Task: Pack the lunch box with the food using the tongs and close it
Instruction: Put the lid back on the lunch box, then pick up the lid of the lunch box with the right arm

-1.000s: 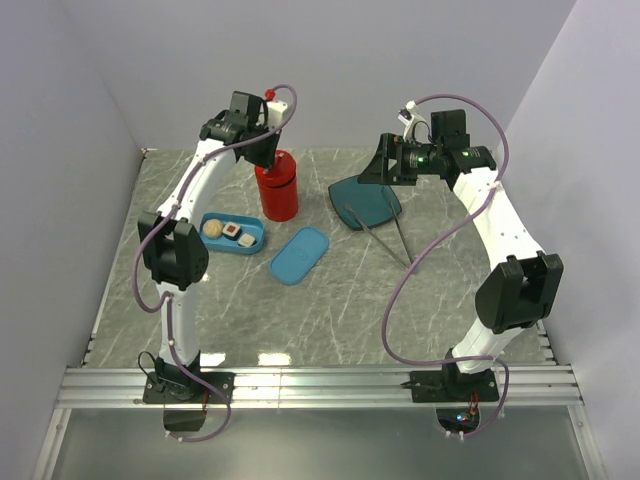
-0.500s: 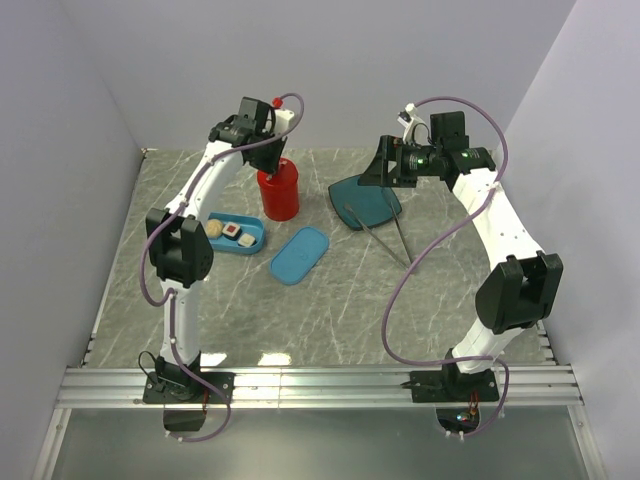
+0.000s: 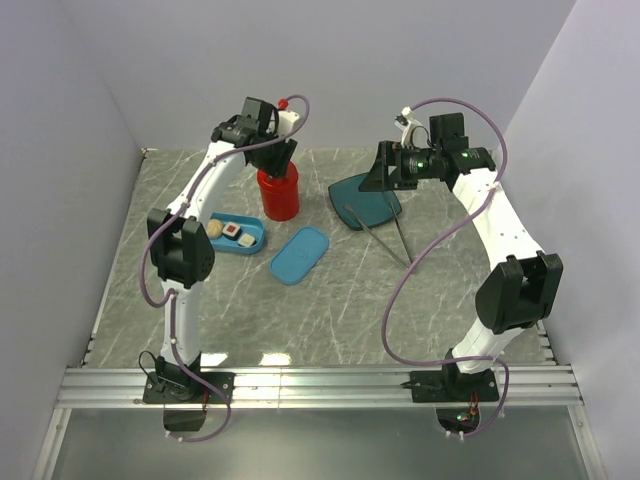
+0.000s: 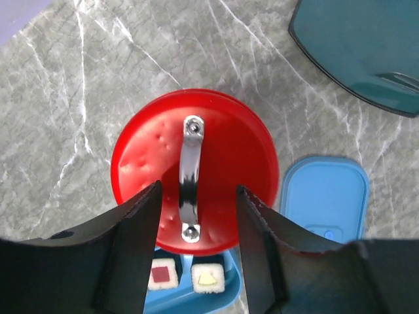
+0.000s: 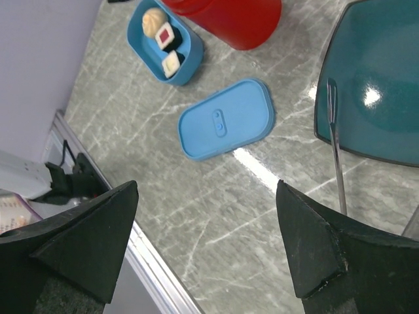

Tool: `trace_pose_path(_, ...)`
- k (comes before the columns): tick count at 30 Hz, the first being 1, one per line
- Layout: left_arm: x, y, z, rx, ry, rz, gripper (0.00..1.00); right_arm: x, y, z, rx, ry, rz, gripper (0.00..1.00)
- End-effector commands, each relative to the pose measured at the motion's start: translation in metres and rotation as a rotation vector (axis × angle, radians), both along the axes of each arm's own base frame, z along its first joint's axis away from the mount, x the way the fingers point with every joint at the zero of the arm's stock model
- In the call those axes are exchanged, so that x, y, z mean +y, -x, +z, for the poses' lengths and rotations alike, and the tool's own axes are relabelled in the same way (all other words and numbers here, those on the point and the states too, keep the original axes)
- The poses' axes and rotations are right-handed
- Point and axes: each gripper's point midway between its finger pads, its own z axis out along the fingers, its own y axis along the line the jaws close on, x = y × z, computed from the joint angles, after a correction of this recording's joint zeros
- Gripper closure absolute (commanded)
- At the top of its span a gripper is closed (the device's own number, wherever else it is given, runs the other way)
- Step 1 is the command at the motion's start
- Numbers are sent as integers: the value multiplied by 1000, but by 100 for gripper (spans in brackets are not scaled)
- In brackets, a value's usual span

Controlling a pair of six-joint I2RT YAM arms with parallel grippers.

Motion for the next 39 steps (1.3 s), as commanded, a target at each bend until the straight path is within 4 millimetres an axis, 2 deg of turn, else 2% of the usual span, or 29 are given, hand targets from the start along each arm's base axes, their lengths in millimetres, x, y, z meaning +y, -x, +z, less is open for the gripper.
trace_pose_path(1,0,14,85,-152,84,-54,45,1,8,1,-49,45,49,9)
trace_pose_path(2,0,18,92,-160,115,-65,42,1,8,-2,-53,62,51,9)
trace_pose_path(3,2,23,114,-200,165,-62,41,3,9,-7,-65,91,65,9)
trace_pose_path(4,9,26,108,-169,203,-66,41,4,10,-10,-63,103,70,10)
trace_pose_path(6,20,31,116,-169,256,-50,41,6,14,-15,-65,119,85,10)
trace_pose_path(7,36,30,106,-141,270,-20,41,9,15,-18,-70,131,94,10)
trace_pose_path(8,42,32,105,-128,305,-22,42,10,16,-23,-66,141,100,11)
trace_pose_path(9,61,29,107,-130,338,16,42,10,16,-27,-75,160,113,11)
trace_pose_path(10,69,32,96,-95,362,26,42,13,19,-33,-70,196,126,11)
trace_pose_path(12,79,39,97,-69,434,14,43,17,19,-47,-80,264,161,14)
trace_pose_path(13,88,41,88,-53,450,26,44,26,24,-52,-87,292,191,15)
trace_pose_path(15,102,50,92,-64,495,8,45,30,23,-70,-100,376,212,20)
trace_pose_path(16,109,57,78,-35,509,18,45,35,22,-74,-120,399,224,21)
trace_pose_path(17,110,58,78,-58,514,2,45,44,27,-88,-123,447,248,23)
trace_pose_path(18,109,72,72,-46,535,-21,45,49,25,-93,-150,473,265,27)
trace_pose_path(19,107,77,72,-53,542,-41,45,54,25,-98,-159,495,279,29)
trace_pose_path(20,107,84,80,-86,540,-64,45,61,25,-111,-160,549,289,31)
trace_pose_path(21,107,89,80,-94,546,-81,45,65,23,-117,-161,573,288,38)
trace_pose_path(22,106,97,69,-72,553,-78,46,70,22,-122,-159,587,290,41)
trace_pose_path(23,105,102,67,-71,561,-84,45,77,17,-131,-151,601,292,44)
trace_pose_path(24,104,107,74,-98,566,-95,46,82,15,-134,-146,614,273,47)
trace_pose_path(25,104,114,66,-75,585,-94,46,88,9,-136,-158,611,257,49)
trace_pose_path(26,104,119,70,-88,590,-95,46,95,6,-143,-154,615,258,50)
trace_pose_path(27,107,121,66,-81,605,-80,46,100,3,-146,-154,624,243,52)
trace_pose_path(28,105,125,67,-77,626,-87,46,104,-1,-157,-140,633,244,53)
trace_pose_path(29,104,129,72,-87,640,-87,46,110,-5,-156,-146,630,237,54)
trace_pose_path(31,102,136,70,-91,653,-105,46,115,-10,-170,-134,652,230,55)
trace_pose_path(35,102,145,78,-159,636,-125,45,119,-22,-180,-136,670,200,58)
trace_pose_path(39,102,150,77,-180,626,-136,44,117,-31,-187,-150,686,174,59)
